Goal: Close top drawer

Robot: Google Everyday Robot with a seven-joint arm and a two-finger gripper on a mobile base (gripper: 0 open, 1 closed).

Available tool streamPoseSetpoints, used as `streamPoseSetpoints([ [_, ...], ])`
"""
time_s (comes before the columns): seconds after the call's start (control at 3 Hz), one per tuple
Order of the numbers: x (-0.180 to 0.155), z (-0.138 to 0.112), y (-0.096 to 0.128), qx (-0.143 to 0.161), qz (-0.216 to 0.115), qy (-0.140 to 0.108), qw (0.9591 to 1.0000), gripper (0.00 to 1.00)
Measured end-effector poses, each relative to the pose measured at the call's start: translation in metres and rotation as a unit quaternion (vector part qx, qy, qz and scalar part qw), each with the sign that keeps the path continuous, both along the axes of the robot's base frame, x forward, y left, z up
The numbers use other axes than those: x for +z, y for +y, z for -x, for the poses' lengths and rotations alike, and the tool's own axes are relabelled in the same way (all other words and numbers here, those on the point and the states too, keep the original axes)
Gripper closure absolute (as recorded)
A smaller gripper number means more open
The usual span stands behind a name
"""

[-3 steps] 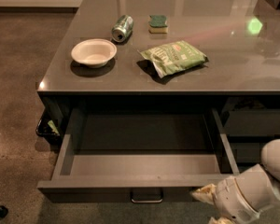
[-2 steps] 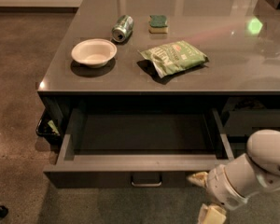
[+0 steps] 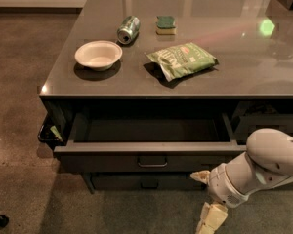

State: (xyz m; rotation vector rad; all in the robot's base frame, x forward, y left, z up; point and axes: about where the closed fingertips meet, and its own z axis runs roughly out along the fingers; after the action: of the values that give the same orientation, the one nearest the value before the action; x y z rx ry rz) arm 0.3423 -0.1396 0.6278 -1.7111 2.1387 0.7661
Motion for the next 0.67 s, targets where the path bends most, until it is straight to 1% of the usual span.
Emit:
streamPoseSetpoints([
  [0.33, -0.002, -0.020, -0.001, 0.001, -0.004, -0.021, 0.9998, 0.00],
  [0.67, -0.002, -0.068, 0.000, 0.014, -0.003, -0.056, 0.9983, 0.00],
])
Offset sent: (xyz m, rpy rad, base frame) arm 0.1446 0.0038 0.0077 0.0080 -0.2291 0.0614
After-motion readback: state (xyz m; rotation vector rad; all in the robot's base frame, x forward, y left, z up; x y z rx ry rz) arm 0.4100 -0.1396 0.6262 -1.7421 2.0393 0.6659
